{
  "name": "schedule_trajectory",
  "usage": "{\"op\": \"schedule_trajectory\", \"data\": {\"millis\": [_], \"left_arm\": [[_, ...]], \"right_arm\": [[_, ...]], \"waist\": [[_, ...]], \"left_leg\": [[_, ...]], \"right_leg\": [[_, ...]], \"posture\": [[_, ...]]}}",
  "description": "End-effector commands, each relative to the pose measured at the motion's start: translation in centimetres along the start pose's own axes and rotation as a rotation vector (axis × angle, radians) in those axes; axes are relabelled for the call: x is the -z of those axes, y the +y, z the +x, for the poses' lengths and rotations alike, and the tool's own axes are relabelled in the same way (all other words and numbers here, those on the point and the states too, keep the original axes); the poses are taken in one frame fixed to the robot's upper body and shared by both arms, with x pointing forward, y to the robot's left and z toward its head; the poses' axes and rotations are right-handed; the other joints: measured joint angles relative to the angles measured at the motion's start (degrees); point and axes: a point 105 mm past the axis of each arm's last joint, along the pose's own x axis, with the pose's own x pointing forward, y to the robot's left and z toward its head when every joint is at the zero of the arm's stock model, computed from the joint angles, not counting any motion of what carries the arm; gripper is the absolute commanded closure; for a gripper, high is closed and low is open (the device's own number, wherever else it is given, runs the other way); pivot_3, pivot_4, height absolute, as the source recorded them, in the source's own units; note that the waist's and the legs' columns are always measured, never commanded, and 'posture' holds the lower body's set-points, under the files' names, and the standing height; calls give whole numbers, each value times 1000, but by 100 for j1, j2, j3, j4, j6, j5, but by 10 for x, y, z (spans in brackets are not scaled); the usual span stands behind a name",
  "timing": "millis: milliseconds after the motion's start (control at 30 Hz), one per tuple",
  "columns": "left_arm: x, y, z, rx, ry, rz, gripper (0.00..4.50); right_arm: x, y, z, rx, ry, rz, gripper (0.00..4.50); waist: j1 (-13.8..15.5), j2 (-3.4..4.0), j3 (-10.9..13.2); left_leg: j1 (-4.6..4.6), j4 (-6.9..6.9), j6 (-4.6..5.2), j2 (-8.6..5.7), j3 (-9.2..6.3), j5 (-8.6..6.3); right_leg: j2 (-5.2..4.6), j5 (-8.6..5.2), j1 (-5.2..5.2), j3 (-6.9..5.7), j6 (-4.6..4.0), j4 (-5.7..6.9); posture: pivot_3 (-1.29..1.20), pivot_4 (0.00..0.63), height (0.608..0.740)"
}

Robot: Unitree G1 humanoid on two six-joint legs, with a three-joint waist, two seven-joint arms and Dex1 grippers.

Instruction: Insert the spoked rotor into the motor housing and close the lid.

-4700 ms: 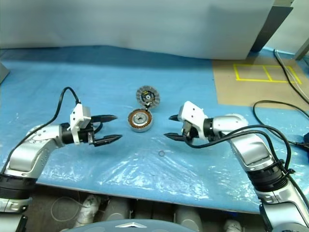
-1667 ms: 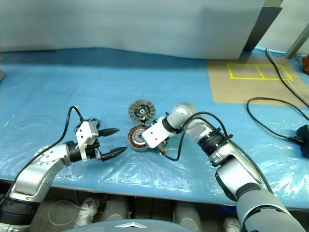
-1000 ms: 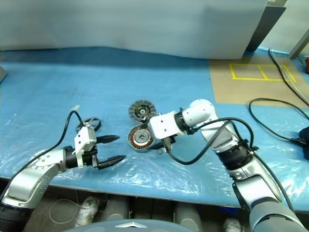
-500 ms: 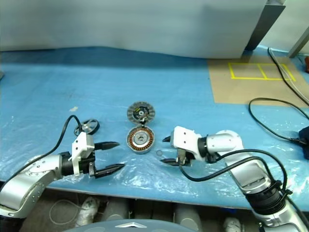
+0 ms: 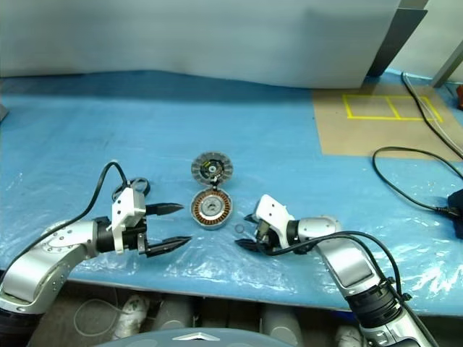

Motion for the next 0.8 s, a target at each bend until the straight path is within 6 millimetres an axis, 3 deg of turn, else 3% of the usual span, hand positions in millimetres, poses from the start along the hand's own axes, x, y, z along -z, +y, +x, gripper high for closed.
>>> {"op": "schedule_trajectory", "data": {"millis": [33,133,233,400,467,667,800], "left_arm": [[-7,-2,2,6,-16,26,236],[-6,-1,2,5,-15,28,236],[-6,-2,2,5,-13,30,236],[-6,0,3,2,-12,33,236],[-8,0,4,3,-14,33,236],[-11,-4,7,8,-16,33,236],[-13,-8,7,12,-18,32,236]], "right_arm": [[2,5,3,-6,3,-18,1160],[4,6,4,-8,10,-18,1160],[9,4,2,1,29,-24,1730],[9,-1,1,24,30,-32,3414],[7,-1,1,25,22,-29,3842],[4,0,1,25,12,-26,3839],[-25,-6,-12,39,-83,22,3839]], "waist": [[1,0,0],[0,0,0],[3,0,0],[3,0,0],[3,-1,0],[0,-1,0],[4,0,0]], "left_leg": [[2,0,0,0,0,0],[5,0,0,0,0,0],[9,0,0,0,0,0],[11,0,0,0,0,0],[12,0,0,0,0,0],[17,1,0,0,0,0],[16,1,0,-1,-1,0]], "right_leg": [[0,0,2,0,0,0],[0,0,7,0,0,-2],[0,0,11,0,0,-1],[0,0,14,0,0,-2],[0,0,14,0,0,-2],[0,0,19,0,0,0],[0,0,19,0,0,-2]], "posture": [[0,150,740],[0,150,740],[0,150,740],[0,150,740],[0,150,740],[0,150,740],[0,150,740]]}}
